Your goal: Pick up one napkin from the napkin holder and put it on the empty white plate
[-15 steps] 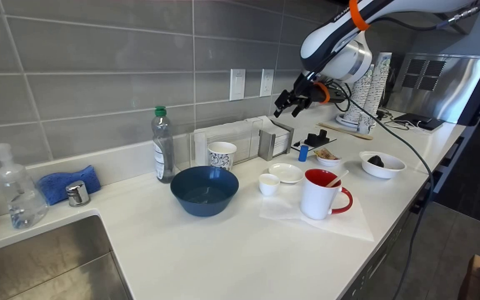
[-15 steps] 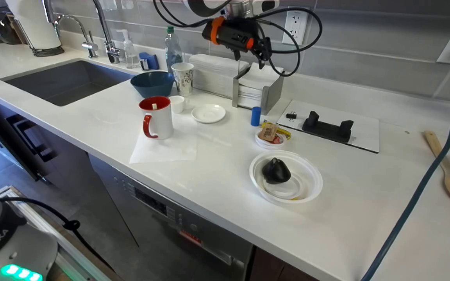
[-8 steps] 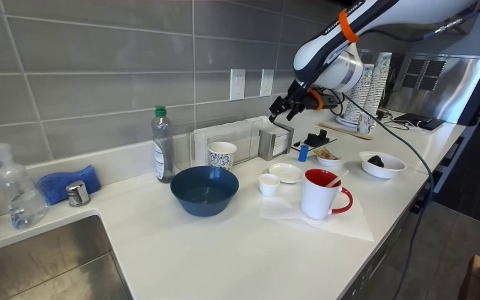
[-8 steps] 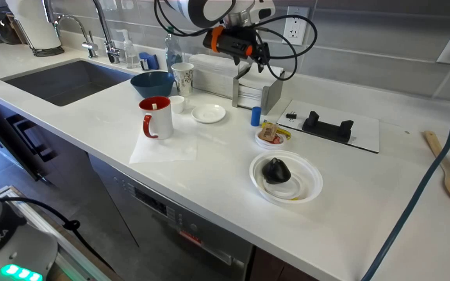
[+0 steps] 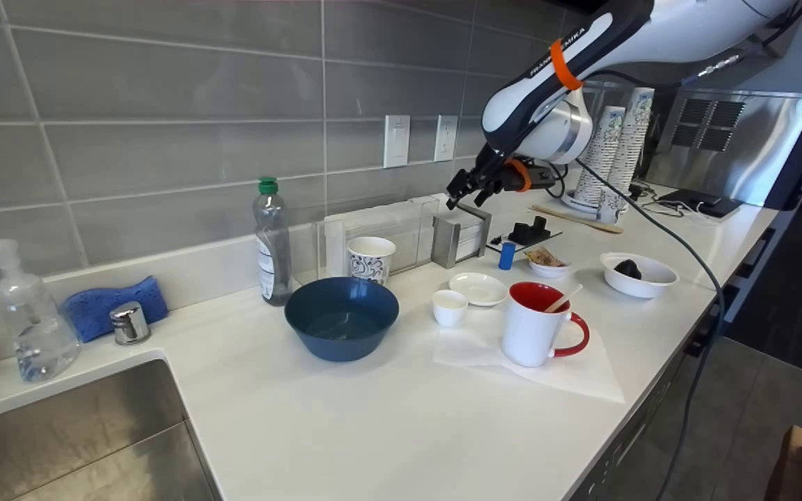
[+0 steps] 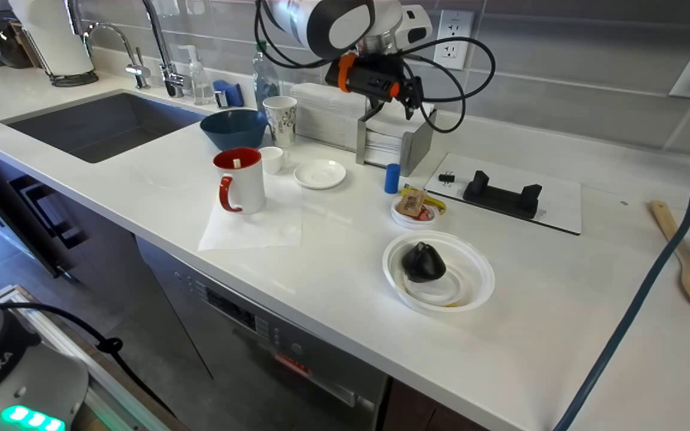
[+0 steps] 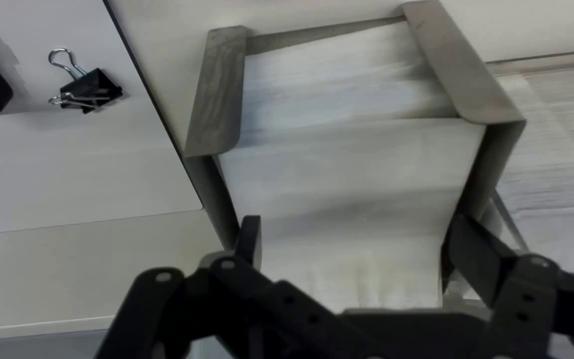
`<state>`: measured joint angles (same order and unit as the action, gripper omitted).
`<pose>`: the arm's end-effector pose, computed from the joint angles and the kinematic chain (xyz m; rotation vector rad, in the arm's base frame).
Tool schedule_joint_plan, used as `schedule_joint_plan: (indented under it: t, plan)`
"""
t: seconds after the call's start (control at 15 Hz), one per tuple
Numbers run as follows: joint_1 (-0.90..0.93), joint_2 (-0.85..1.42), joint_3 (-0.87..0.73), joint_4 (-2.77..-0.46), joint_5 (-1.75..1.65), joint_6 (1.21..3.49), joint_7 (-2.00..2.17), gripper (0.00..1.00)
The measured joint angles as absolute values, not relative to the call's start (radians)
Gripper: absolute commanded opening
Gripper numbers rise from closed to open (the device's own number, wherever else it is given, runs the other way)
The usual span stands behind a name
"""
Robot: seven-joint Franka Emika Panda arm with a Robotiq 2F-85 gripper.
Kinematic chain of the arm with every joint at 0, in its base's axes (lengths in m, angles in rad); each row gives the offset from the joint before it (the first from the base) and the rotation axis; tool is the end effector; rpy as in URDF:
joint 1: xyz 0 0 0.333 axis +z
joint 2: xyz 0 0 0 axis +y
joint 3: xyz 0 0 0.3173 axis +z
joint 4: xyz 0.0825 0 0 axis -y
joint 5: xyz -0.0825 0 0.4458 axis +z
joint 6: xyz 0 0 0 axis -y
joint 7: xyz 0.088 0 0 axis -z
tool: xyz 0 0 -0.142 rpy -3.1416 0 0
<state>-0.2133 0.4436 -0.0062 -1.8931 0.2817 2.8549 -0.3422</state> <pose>0.7145 -0.1718 0.2536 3.0215 -0.1897 0.8278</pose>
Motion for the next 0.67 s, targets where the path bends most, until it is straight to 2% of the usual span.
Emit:
schedule_joint_plan:
  t: [0.07, 0.27, 0.33, 0.67]
  plan:
    - [-0.218, 0.453, -0.002, -1.884, 0.276, 2.855, -0.342, 0.67]
    - [-0.221, 0.477, 0.002, -1.862, 0.257, 2.855, -0.342, 0.59]
    - [-0.221, 0.483, 0.003, -1.856, 0.250, 2.855, -0.342, 0.62]
    - [-0.221, 0.506, 0.005, -1.838, 0.212, 2.855, -0.339, 0.60]
